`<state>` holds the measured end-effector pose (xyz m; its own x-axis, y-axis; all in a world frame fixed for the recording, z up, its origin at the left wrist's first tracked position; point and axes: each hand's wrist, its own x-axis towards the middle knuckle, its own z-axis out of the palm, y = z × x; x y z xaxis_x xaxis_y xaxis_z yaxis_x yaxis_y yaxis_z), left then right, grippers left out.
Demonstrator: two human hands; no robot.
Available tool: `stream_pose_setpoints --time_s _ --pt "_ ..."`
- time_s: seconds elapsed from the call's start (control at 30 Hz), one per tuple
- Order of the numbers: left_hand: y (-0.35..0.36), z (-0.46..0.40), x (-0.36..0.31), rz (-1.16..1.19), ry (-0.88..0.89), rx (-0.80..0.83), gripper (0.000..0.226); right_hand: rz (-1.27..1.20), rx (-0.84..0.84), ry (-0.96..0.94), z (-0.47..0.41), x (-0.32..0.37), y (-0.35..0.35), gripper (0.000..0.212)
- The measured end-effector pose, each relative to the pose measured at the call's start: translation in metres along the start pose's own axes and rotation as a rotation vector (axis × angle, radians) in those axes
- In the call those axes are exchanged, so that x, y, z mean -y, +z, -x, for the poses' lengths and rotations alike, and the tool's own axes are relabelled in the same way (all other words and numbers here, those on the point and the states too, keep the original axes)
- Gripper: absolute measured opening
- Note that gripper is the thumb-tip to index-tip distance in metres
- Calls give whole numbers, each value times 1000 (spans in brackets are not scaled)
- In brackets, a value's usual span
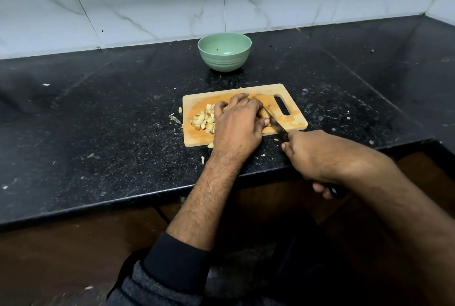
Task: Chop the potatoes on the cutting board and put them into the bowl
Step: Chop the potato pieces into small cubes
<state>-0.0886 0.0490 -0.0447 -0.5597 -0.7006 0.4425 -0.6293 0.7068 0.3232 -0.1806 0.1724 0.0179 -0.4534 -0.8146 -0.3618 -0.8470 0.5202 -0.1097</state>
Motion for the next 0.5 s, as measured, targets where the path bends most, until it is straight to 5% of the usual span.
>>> stream_pose_setpoints --time_s 0.33,0.5 --pt "1 3 -2 -36 36 3 43 -183 202 100 52 -5 -8 28" --pt "0 4 -2 27 18 -29 38 -157 115 130 45 6 -3 34"
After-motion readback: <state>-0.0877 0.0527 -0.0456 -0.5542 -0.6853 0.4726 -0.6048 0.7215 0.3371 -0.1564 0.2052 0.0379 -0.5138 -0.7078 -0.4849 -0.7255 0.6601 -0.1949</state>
